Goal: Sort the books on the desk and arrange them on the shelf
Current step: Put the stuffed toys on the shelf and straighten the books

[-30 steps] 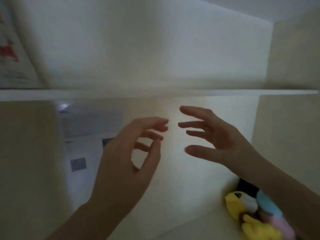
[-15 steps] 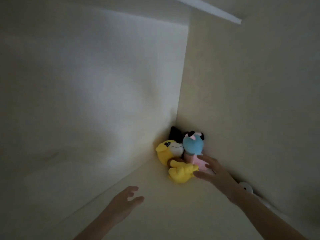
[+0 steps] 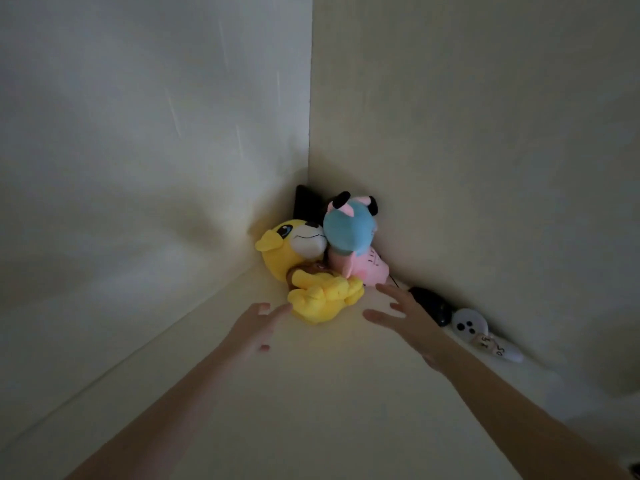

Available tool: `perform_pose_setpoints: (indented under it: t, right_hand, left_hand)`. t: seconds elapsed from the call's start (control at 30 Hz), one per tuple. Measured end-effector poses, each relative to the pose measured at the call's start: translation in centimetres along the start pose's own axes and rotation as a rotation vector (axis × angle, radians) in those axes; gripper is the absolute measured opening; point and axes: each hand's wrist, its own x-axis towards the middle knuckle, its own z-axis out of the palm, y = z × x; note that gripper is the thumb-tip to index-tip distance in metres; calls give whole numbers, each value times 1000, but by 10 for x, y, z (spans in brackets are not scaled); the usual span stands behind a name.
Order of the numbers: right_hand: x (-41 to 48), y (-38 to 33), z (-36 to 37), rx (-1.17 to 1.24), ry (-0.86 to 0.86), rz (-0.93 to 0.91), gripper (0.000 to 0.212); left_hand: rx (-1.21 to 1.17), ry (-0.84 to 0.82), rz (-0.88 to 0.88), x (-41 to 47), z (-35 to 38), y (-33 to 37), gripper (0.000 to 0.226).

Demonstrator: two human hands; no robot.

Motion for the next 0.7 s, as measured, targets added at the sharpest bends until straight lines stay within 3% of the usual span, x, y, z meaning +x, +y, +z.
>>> perform_pose_setpoints:
  t: [0.13,0.37,0.43,0.53,0.6,0.7]
  right_hand:
    - [26,15,-1,59,-14,57,72]
    - [55,39,5,190,-47,122,91]
    - [58,40,6,217,-37,132,85]
    - [68,45,5,351,-12,141,55]
    - [77,43,3,444,36,196,43]
    - [99,44,7,605,118,350,59]
  left_hand:
    - [-75,-18,-53,30,20,20,65]
    - [-100,-43,-123,82,39,39,85]
    - [-132,-66,-144,95,45,40,86]
    - [-142,-96,-193,116,52,38,95]
    - [-127,-140,-199,127,53,33,89]
    - [-158,-194,-144,132,52,25,66]
